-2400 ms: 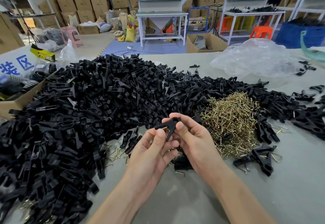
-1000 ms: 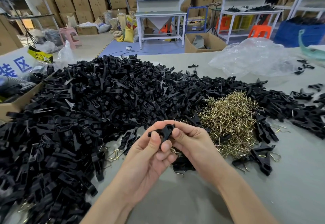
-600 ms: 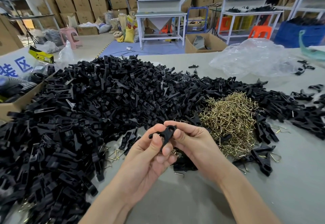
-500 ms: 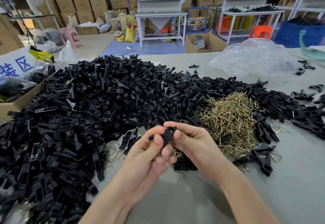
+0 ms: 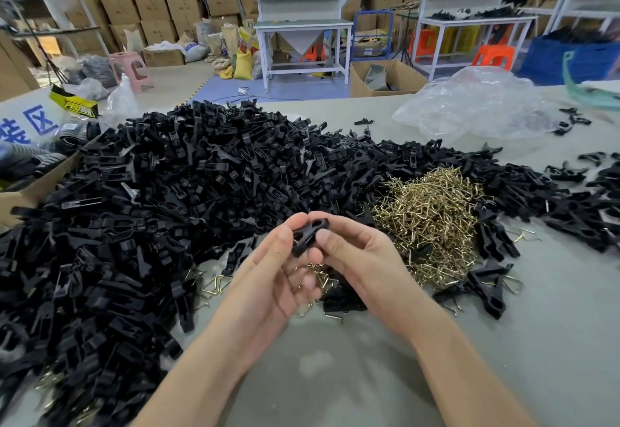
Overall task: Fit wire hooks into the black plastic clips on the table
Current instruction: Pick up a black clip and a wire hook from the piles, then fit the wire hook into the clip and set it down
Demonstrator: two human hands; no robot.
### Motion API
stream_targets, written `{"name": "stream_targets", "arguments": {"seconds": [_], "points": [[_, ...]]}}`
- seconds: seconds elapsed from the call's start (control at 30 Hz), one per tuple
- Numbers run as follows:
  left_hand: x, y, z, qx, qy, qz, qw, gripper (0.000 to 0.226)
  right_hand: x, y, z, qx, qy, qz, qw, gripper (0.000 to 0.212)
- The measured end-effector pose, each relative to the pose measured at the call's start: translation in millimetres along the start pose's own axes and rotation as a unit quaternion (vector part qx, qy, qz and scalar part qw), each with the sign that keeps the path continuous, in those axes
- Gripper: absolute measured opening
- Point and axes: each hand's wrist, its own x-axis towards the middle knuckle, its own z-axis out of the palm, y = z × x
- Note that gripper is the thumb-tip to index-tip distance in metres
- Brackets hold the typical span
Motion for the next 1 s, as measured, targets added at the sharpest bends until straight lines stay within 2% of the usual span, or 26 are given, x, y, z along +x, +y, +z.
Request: {"name": "stream_targets", "arguments": {"seconds": [0.1,0.2,0.3,0.37,0.43,0.5,0.6,0.67,0.73,0.77,0.87,1.0], "points": [[-6,-2,6,0.16,0.053,0.063,0.984,0.037,-6,-6,-4,-0.01,0.048,-0.014,0.999,0.028],[-15,-7,23,0.321,0.092,0.124,0.934,0.032,-20,-10,-12,-0.035,0.077,-0.03,0.996,0.021],[-14,-18,49,0.462,0.04,0.176,0.868,0.008,-42,-23,-32,-0.053,0.111,-0.05,0.991,0.023],[-6,-26,69,0.514,-0.013,0.19,0.836,0.013,-58,-37,-49,-0.052,0.146,-0.068,0.986,0.024],[7,-37,103,0.545,-0.064,0.198,0.812,0.013,-80,-58,-72,-0.043,0.195,-0.096,0.975,0.032],[25,-48,140,0.562,-0.082,0.205,0.797,0.013,-97,-75,-92,-0.031,0.259,-0.114,0.959,0.047],[68,-71,234,0.542,-0.124,0.206,0.805,0.012,-136,-108,-129,0.034,0.365,-0.146,0.919,0.038],[94,-84,298,0.531,-0.159,0.189,0.81,0.03,-159,-124,-144,0.04,0.412,-0.148,0.898,0.033],[109,-97,343,0.552,-0.181,0.164,0.798,0.048,-179,-134,-152,0.017,0.436,-0.141,0.889,0.032],[111,-105,355,0.564,-0.188,0.162,0.788,0.05,-186,-138,-155,-0.001,0.441,-0.134,0.887,0.031],[95,-125,344,0.584,-0.203,0.172,0.767,0.043,-199,-140,-155,-0.055,0.441,-0.123,0.888,0.027],[61,-119,252,0.637,-0.146,0.211,0.727,0.038,-188,-127,-141,-0.108,0.416,-0.105,0.897,0.027]]}}
